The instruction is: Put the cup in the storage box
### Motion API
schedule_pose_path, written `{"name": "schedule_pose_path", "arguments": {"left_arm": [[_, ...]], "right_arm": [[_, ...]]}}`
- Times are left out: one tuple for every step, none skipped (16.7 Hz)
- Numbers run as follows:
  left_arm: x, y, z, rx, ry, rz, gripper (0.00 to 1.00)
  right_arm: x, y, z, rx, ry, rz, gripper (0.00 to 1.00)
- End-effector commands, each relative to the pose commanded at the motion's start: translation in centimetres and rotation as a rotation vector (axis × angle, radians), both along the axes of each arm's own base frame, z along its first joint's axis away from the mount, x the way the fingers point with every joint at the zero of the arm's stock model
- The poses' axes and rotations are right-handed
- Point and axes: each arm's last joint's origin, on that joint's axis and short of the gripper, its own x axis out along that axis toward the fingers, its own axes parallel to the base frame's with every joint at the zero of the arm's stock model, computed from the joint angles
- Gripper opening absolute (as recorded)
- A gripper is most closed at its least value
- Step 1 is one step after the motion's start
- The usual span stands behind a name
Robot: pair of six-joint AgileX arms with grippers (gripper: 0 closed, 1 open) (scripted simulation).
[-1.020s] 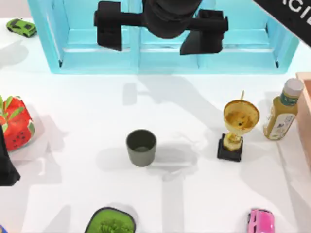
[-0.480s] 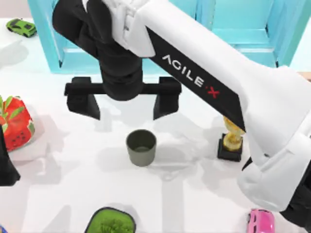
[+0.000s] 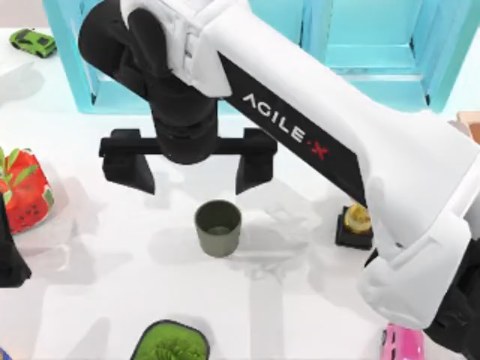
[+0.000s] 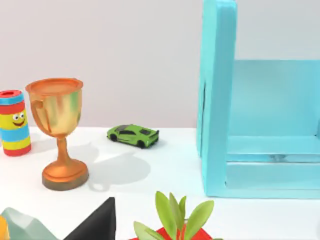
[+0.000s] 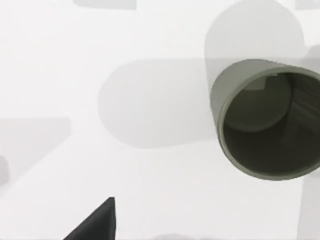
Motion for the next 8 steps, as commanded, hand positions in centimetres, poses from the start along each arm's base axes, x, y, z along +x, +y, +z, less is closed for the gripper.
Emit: {"name": "schedule_pose_path", "arguments": {"left_arm": [[0.0, 0.0, 0.0, 0.000, 0.000, 0.000, 1.00], [0.0, 0.0, 0.0, 0.000, 0.000, 0.000, 1.00], [0.0, 0.0, 0.0, 0.000, 0.000, 0.000, 1.00], [0.0, 0.0, 0.0, 0.000, 0.000, 0.000, 1.00], [0.0, 0.0, 0.0, 0.000, 0.000, 0.000, 1.00], [0.0, 0.0, 0.0, 0.000, 0.000, 0.000, 1.00], [0.0, 0.0, 0.0, 0.000, 0.000, 0.000, 1.00], [0.0, 0.0, 0.0, 0.000, 0.000, 0.000, 1.00]], "right_arm": [[0.0, 0.0, 0.0, 0.000, 0.000, 0.000, 1.00], [0.1, 0.1, -0.2, 0.001, 0.000, 0.002, 1.00], [0.2, 0.2, -0.5, 0.003, -0.001, 0.003, 1.00], [0.4, 0.3, -1.0, 0.005, -0.002, 0.005, 1.00], [0.5, 0.5, -1.5, 0.005, -0.002, 0.005, 1.00], [0.7, 0.6, -2.3, 0.005, -0.001, 0.005, 1.00], [0.9, 0.7, -3.2, 0.003, 0.001, 0.005, 1.00], [1.0, 0.8, -4.2, 0.000, 0.003, 0.005, 1.00]]}}
